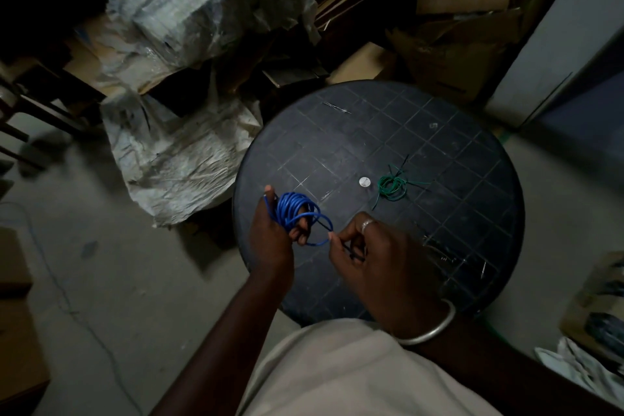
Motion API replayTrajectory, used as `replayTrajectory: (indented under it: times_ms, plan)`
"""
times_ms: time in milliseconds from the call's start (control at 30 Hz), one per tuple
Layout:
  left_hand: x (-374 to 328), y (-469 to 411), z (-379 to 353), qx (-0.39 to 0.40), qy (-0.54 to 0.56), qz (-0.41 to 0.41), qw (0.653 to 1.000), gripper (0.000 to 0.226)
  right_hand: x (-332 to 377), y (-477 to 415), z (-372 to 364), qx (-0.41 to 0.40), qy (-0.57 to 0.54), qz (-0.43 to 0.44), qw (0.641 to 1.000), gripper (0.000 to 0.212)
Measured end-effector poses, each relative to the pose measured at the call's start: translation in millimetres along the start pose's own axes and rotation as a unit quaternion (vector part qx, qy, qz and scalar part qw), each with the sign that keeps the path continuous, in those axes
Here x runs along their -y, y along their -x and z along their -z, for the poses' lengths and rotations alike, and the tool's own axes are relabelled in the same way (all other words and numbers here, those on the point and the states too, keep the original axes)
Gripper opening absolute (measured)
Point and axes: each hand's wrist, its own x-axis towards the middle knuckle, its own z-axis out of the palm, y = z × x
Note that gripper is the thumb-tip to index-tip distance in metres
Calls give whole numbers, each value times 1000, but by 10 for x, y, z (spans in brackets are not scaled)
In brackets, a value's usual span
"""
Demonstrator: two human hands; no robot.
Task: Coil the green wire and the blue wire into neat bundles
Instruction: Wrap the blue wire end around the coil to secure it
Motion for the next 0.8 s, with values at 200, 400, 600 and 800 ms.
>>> replayTrajectory:
  times_ms: [200,400,600,800]
  plan:
    - [59,-65,67,32,-9,-18,999,74,34,-29,-18,-22,12,1,1000,20]
    - [90,-147,131,70,-16,14,997,77,55,-31,-36,9,13,8,1000,20]
    - [3,-79,-79,4,-22,17,1000,88,52,-37,-37,5,50,34,998,18]
    - [28,-129,-96,6,-30,9,999,80,17,-109,-80,-5,59,26,998,18]
